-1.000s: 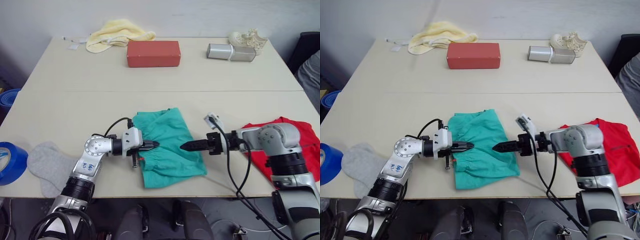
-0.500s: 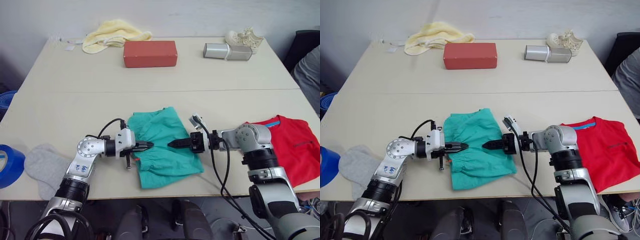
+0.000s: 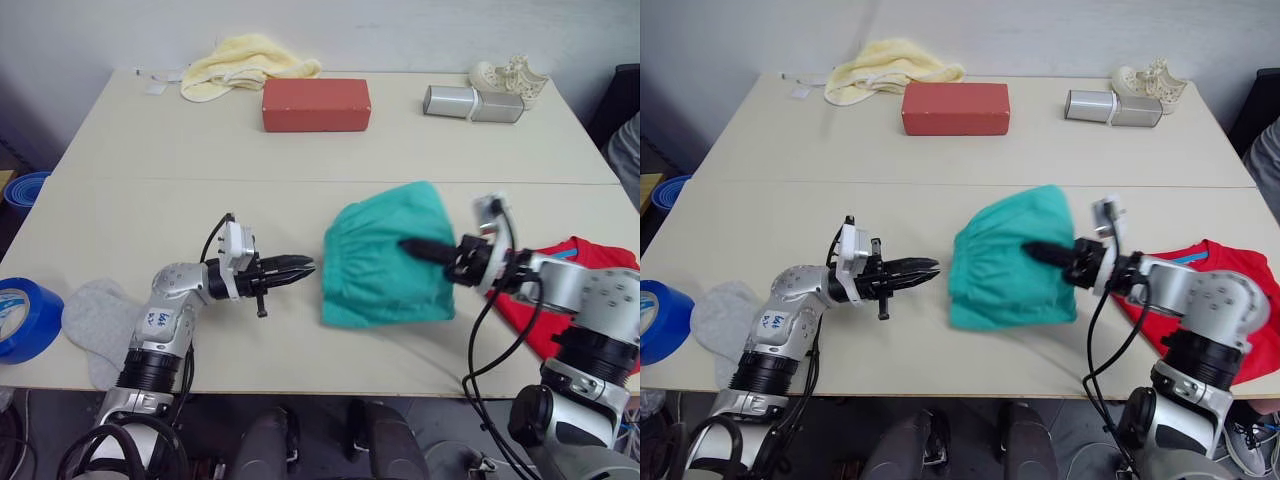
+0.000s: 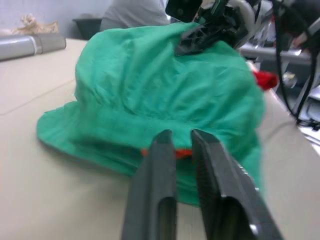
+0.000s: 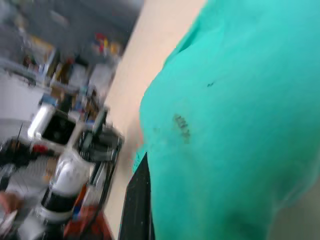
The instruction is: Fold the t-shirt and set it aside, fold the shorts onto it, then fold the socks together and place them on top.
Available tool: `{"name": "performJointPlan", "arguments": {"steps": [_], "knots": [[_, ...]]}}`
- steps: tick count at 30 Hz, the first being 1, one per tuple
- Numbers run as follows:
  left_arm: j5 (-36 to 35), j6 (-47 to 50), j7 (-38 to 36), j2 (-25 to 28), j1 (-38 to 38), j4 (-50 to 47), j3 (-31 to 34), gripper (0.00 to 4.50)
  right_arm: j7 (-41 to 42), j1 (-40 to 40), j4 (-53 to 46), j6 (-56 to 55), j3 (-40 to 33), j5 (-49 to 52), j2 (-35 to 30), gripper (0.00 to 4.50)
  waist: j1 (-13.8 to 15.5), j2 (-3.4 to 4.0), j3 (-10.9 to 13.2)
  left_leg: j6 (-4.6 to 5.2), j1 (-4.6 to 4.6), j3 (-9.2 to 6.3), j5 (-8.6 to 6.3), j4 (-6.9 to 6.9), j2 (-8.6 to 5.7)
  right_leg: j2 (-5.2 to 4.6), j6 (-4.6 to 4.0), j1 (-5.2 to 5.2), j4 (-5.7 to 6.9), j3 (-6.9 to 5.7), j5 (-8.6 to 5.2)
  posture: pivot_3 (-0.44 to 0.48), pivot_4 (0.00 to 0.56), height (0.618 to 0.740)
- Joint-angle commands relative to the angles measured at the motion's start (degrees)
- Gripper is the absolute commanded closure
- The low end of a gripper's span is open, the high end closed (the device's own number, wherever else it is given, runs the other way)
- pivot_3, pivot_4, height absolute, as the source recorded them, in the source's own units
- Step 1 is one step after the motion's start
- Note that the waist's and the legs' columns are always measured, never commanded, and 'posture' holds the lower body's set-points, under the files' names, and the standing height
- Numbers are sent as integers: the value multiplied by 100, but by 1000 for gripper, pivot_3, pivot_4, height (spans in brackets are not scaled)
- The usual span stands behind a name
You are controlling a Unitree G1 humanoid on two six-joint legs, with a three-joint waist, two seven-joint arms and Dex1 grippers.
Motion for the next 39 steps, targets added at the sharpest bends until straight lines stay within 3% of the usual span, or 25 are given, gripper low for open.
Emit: {"name": "performJointPlan", "arguments": {"steps": [1,5,9,14,19,24,29,34,39], "knots": [[-242,193,-273,-53,-26,-408,-107,2384,-1915,99,-775,-1000,-889,1830,184,4500,-11,2,1,0,1,2,0,0,1,2,0,0,0,2,0,0,150,740],[-314,440,-587,-48,-45,-641,-295,1171,-3799,831,-1397,-2869,-1081,3442,-37,4500,21,3,2,-3,-3,3,1,-5,4,15,0,1,-12,4,0,0,150,740],[-245,493,-717,-95,-112,-651,-375,35,-4462,1679,-1728,-4127,-1220,3913,-392,4500,11,3,2,-2,-9,7,0,-5,6,35,10,2,-32,15,4,0,150,740],[-142,286,-804,-205,-206,-514,-394,35,-4029,2754,-1838,-5107,-1399,3117,-563,4500,8,5,2,-2,-5,11,2,-5,17,52,14,4,-37,30,7,0,150,740],[-23,202,-923,-191,-342,-279,-464,35,-3443,3602,-1576,-5816,-1559,3095,-329,4500,13,11,2,-2,12,18,2,-5,19,55,13,8,-23,46,6,0,150,740],[20,243,-856,-231,-323,-410,-525,35,-2920,3472,-1013,-6236,-1727,3097,-1093,4500,2,35,10,15,19,26,-5,-5,14,51,14,8,-21,63,7,0,150,740],[33,282,-811,-238,-324,-479,-544,35,-3045,3279,-208,-6244,-1819,3432,-1680,4500,21,35,12,9,22,24,-2,-10,19,54,7,8,-21,61,3,0,150,740],[82,270,-810,-201,-351,-458,-529,35,-3167,3344,-421,-6225,-1497,3761,-1286,4500,24,35,12,6,22,24,0,-10,17,53,8,9,-21,61,3,0,150,740],[97,288,-816,-160,-347,-439,-481,35,-3356,3925,-624,-6214,-1118,3957,-565,4500,30,38,12,8,22,23,-1,-11,19,52,8,10,-21,61,3,0,150,740]]}}
